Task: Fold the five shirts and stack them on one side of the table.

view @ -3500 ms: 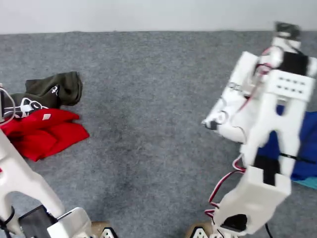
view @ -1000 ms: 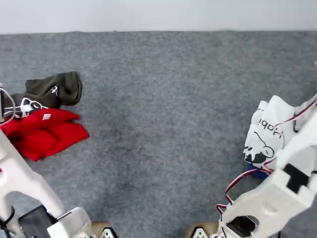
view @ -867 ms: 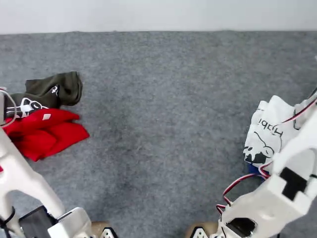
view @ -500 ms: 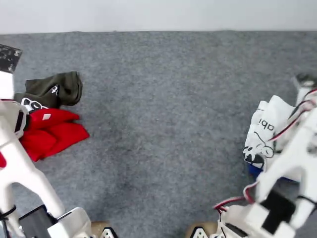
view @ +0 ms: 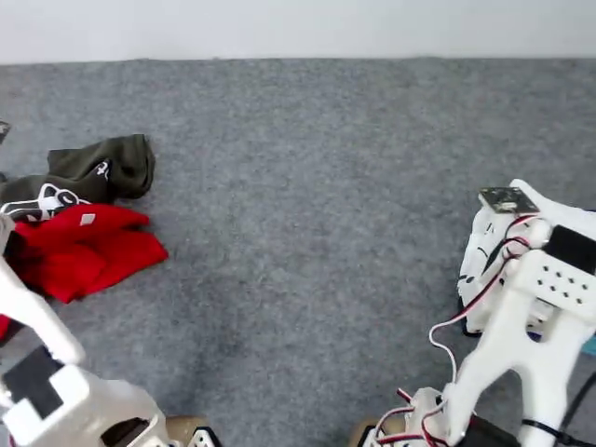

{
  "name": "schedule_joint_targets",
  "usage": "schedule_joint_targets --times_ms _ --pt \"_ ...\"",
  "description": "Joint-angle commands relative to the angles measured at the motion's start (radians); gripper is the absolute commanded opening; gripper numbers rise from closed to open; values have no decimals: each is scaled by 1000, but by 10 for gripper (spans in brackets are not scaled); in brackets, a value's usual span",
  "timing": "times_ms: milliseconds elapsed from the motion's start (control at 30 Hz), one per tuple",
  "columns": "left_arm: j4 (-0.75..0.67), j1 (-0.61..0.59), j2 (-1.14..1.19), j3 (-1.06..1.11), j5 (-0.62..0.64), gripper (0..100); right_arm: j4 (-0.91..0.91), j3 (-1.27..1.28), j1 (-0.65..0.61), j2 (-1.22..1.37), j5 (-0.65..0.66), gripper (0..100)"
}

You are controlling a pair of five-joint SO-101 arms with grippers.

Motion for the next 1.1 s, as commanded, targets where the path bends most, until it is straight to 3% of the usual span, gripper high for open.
schedule_joint_targets --times_ms 0,133,367,633,1067 --pt "-51 14 40 -5 -14 222 39 -8 -10 -36 5 9" --pt "-52 41 92 -5 -14 209 41 -8 -8 -36 5 9" --pt "-66 104 106 -8 -11 9 42 -8 -7 -38 -44 9" --pt "5 150 -58 -153 107 13 42 -11 -8 -38 -121 9" --pt "54 459 -442 -398 391 13 42 -12 -12 -39 -121 9"
